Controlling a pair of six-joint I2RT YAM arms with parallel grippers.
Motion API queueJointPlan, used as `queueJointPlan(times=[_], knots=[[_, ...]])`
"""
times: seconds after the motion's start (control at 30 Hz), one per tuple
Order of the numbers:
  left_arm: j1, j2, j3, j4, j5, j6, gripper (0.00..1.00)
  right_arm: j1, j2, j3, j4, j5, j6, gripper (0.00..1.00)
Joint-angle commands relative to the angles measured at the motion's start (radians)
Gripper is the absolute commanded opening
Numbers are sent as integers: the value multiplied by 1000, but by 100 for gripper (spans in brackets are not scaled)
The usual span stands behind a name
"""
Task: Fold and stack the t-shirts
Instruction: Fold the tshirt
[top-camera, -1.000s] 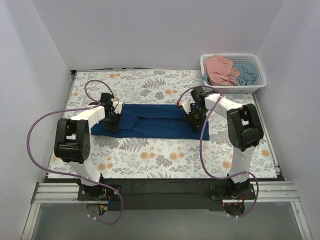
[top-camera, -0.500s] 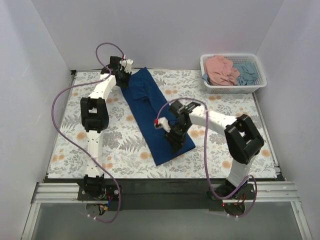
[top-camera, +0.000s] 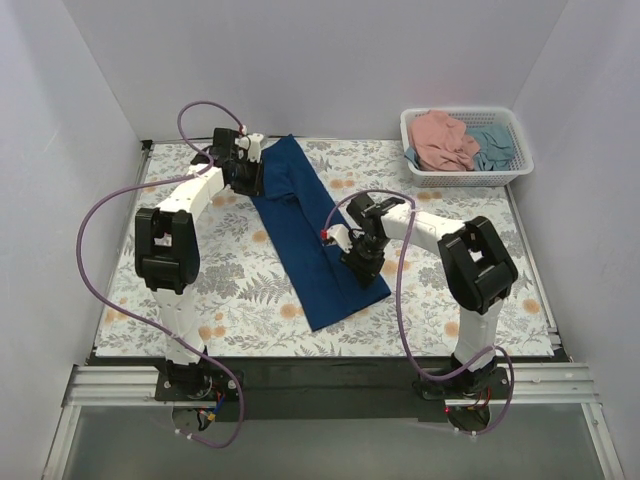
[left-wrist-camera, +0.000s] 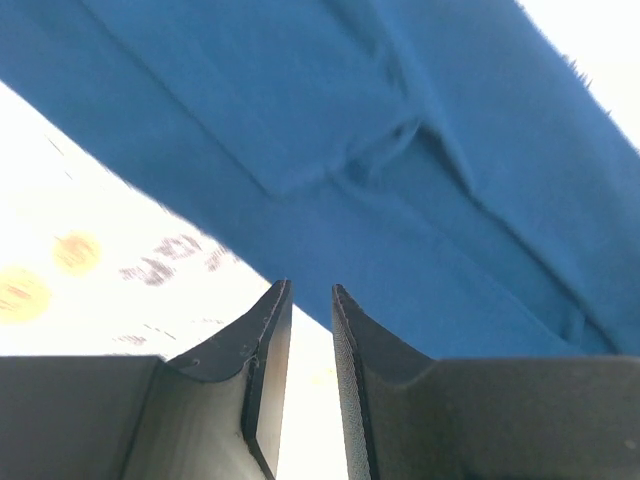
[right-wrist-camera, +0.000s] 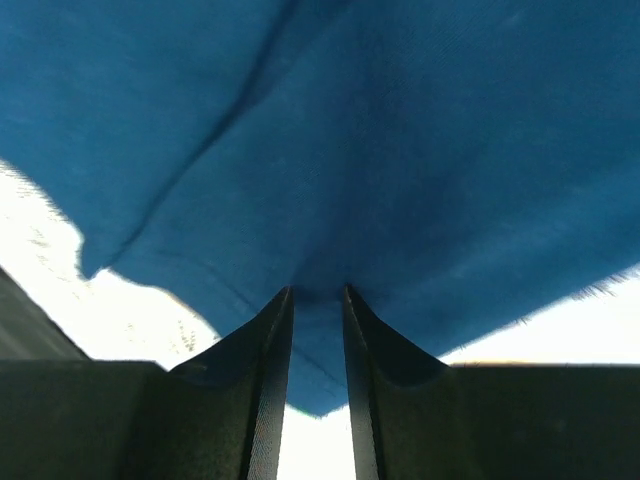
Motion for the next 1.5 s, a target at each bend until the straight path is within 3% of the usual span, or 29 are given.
queueJointPlan(times=[0.0,0.13,0.3,0.43,0.53,0.7,0.87,1.07,1.23,1.47], knots=[[2,-59,-43,12,26,-41,22,17,43,-37,25,43,-28,32],[3,-48,-35,-5,29,-61,22,96,47,-118,40,2,-28,30],[-46,7,-15,-54,34,-55,22,300,24,-210,81,-101,-48,30],[-83,100,9,-49,8,-78,21,370,5,-158,72,-324,-22,36],[-89,150,43,-65,23,-96,19,312,-25,-74,65,-366,4,40],[-106,225,66,-54,38,-112,18,95,-43,101,61,-373,42,43],[-116,354,221,-72,67,-136,15,-59,30,273,61,-212,93,44],[-103,429,422,-89,102,-213,15,-124,171,475,63,-34,108,42],[-69,200,275,20,187,-236,18,-123,241,546,63,-17,142,41],[-67,32,-5,-23,224,-194,20,-89,259,505,78,-31,179,41]])
